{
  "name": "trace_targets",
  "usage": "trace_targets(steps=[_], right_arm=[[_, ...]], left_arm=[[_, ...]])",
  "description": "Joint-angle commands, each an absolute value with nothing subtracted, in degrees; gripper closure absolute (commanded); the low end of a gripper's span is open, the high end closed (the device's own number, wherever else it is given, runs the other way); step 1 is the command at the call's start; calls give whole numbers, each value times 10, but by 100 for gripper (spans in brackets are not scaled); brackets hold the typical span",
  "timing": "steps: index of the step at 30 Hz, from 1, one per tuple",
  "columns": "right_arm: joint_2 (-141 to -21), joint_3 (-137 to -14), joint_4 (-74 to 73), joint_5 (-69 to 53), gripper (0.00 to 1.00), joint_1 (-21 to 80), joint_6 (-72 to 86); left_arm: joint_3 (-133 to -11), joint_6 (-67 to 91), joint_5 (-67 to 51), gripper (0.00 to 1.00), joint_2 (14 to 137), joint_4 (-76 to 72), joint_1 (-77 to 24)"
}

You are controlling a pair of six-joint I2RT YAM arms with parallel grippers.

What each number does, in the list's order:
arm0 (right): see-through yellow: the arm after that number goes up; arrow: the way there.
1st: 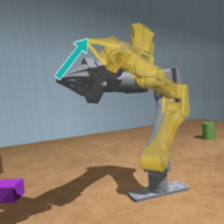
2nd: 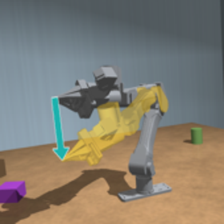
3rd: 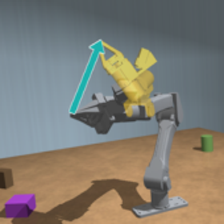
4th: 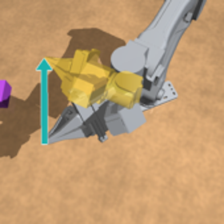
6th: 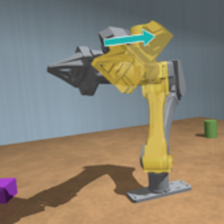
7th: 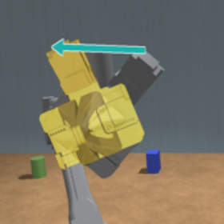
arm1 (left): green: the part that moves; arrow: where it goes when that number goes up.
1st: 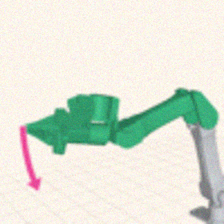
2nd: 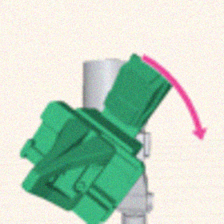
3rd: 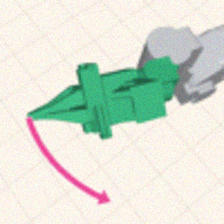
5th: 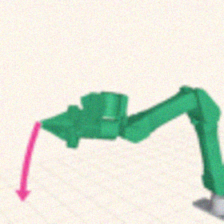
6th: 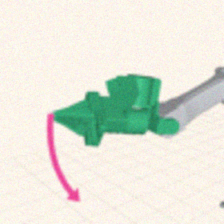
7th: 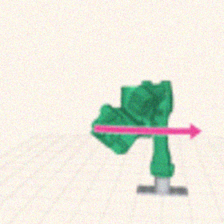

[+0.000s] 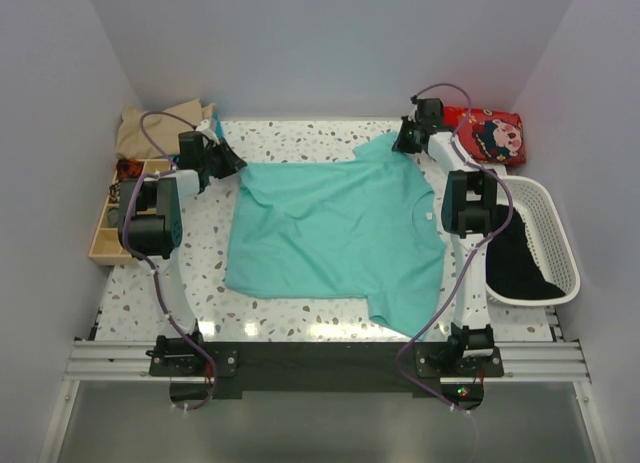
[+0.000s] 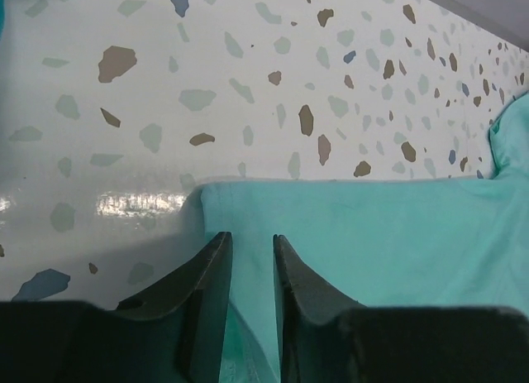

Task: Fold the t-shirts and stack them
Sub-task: Grap the side of the flattened tshirt furthest away from the robot with both arms

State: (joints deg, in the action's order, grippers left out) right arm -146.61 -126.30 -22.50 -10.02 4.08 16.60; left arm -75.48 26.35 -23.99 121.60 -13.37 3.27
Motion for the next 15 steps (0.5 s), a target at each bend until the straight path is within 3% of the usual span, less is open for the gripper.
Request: trace_targets(steps=[1, 5, 10, 15], right_arm=[[-1451, -1287, -220, -107, 100, 43, 160], [-1455, -1290, -221, -111, 100, 41, 160], [-1455, -1291, -222, -112, 100, 42, 156], [-1458, -1292, -222, -120, 100, 42, 159]], left_arm=[[-785, 263, -275, 69, 1229, -149, 33], [-799, 269, -272, 73, 1242, -134, 32], [-772, 253, -190, 62, 1202, -127, 33], [-773, 246, -169, 61, 1198, -117, 32]])
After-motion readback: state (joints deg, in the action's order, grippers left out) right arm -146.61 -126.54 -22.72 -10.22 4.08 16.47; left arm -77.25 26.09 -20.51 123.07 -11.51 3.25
